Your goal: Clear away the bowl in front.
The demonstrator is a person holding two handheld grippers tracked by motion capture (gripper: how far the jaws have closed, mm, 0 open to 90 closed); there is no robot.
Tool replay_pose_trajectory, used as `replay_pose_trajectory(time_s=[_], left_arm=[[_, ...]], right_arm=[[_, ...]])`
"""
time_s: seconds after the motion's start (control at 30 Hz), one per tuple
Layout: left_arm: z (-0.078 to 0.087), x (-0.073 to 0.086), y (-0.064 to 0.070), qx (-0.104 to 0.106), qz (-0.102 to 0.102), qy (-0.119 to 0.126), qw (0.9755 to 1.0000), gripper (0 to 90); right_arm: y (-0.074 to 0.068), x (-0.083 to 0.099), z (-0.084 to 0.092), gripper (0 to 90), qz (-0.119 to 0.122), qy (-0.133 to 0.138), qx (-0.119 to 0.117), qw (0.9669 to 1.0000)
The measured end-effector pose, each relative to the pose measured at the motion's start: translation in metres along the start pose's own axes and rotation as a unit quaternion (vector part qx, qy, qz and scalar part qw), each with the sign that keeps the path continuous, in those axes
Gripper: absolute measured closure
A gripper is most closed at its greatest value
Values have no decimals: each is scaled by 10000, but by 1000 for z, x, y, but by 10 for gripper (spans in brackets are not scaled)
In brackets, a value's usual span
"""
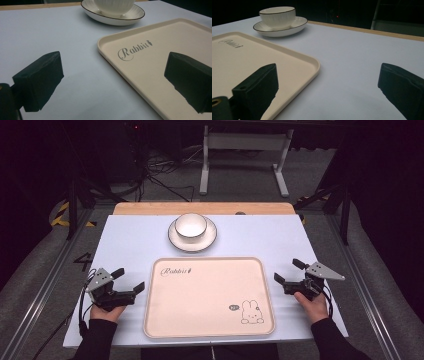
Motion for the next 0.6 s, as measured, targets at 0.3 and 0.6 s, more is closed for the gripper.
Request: replay_pose_trajectory(time_s=[0.3, 0.6], left_arm=[[6, -6, 1, -80, -21, 91, 9999, 32], [15, -22, 12, -124, -349, 175, 9992, 33]], right_arm=[[0, 0, 0, 38, -20, 6, -7, 10000], [1, 0, 0, 41, -43, -11, -4, 10000]])
Point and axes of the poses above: each handheld gripper's, and its own axes: z roughly backward along the jaws, x roughly out of its underside, y roughly to its right, the point moved 10 cm from there along -z, roughly forward along the jaws, and after that the axes turned 15 degrees about -y, right-handed, at the moved point
